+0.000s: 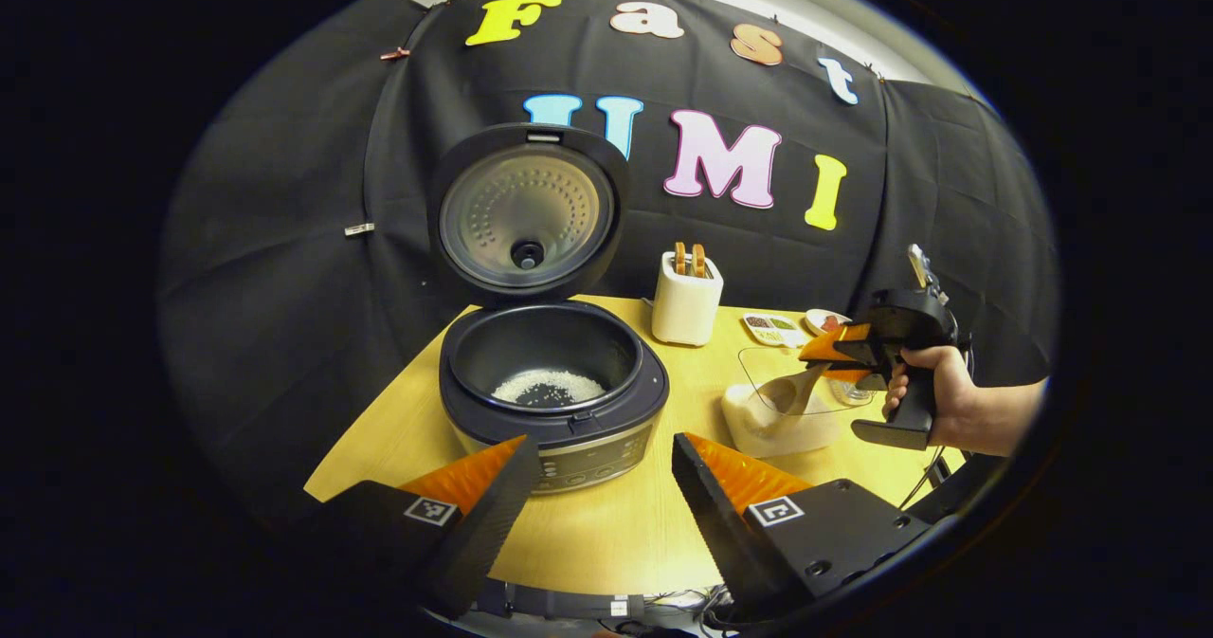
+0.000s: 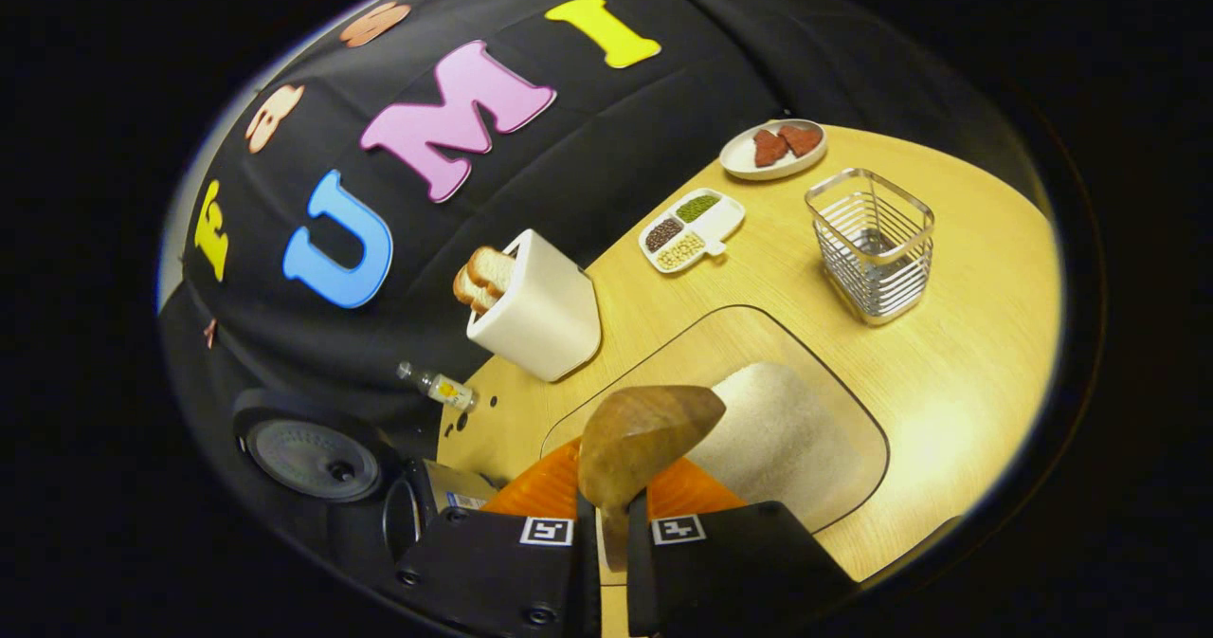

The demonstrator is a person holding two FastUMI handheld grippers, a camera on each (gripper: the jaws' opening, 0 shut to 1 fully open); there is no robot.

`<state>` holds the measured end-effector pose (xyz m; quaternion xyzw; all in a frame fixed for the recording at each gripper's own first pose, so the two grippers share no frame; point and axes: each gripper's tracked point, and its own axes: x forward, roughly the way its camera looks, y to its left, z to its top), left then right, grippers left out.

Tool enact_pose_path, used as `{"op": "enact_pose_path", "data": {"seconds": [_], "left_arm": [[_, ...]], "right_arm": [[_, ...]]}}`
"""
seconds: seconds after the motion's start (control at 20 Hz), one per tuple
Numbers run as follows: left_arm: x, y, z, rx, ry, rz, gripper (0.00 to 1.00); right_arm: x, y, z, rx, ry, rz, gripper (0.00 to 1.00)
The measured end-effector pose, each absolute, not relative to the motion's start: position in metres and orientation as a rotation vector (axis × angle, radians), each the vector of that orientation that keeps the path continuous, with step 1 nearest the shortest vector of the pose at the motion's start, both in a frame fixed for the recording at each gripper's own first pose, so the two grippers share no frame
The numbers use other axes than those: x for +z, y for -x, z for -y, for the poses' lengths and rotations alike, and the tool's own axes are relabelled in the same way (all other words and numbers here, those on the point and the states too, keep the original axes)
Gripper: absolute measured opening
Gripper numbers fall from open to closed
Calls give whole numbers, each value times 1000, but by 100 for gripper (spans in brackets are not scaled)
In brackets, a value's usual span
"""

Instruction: Close the left gripper, press the button to open the rice cooker; take a wooden spoon from the chopstick holder with the right hand, scoop a spoonful of rice and pour it into the rice cooker, then put the wooden spoon back into the chopstick holder.

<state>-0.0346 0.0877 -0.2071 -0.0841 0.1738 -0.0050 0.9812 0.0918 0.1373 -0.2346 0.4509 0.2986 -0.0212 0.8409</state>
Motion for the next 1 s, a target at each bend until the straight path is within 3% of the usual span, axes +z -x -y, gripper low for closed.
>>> {"op": "enact_pose_path", "data": {"seconds": [0.35,1.0], "left_arm": [[-200,30,-81,-14,193,-339,96],[-181,33,-82,-1,199,-262,96]], "right_arm": [[-233,-86,-95,-155,-1197,-631,15],[-114,-122,-91,-32,-1313,-527,15]]}}
